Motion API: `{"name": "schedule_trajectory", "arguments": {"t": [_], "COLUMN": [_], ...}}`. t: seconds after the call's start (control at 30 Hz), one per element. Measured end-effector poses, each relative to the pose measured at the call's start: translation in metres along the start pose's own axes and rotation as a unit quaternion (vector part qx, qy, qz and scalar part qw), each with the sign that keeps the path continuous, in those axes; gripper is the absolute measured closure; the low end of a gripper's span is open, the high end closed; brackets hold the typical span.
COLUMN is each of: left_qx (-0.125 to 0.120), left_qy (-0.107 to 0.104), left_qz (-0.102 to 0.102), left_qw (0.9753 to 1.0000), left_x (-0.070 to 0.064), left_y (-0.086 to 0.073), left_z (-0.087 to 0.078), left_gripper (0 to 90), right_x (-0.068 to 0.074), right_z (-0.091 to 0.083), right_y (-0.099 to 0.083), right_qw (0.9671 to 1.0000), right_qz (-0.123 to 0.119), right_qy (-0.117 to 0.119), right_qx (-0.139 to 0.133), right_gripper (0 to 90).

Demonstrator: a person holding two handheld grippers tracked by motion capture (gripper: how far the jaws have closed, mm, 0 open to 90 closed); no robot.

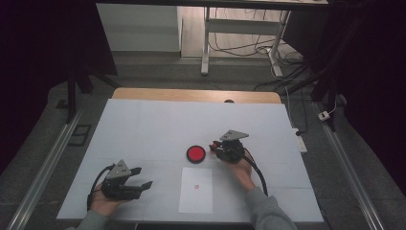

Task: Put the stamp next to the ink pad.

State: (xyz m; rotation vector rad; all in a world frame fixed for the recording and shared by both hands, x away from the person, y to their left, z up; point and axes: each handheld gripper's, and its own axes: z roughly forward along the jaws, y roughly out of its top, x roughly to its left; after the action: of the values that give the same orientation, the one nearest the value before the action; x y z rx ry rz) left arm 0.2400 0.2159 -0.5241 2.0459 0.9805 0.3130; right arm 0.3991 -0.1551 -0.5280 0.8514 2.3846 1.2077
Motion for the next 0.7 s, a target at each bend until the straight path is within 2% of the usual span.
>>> {"name": "schedule_trajectory", "arguments": {"t": [0.1,0.23,0.4,0.5,0.7], "left_qx": [-0.003,-0.003,-0.008,-0.013,-0.017], "left_qy": [0.000,0.000,-0.001,-0.003,-0.011], "left_qz": [-0.004,-0.002,-0.005,-0.006,-0.009], "left_qw": [1.0000,1.0000,1.0000,0.9999,0.9998], "left_x": [0.001,0.001,0.002,0.003,0.004], "left_y": [0.000,0.000,0.000,0.000,0.000], "left_z": [-0.001,-0.001,-0.002,-0.003,-0.003], "left_gripper": [28.8,28.6,28.1,27.8,27.2], "right_x": [0.001,-0.001,-0.005,-0.004,-0.004], "right_z": [-0.002,-0.010,-0.026,-0.038,-0.064], "right_y": [0.001,0.004,0.005,0.002,-0.009], "right_qw": [1.0000,0.9995,0.9987,0.9990,0.9988], "right_qz": [-0.003,0.003,0.011,-0.005,-0.005], "right_qy": [-0.005,-0.007,0.003,0.002,0.002], "right_qx": [-0.008,-0.031,-0.051,-0.045,-0.049], "right_gripper": [57.2,47.1,44.5,43.8,44.4]}}
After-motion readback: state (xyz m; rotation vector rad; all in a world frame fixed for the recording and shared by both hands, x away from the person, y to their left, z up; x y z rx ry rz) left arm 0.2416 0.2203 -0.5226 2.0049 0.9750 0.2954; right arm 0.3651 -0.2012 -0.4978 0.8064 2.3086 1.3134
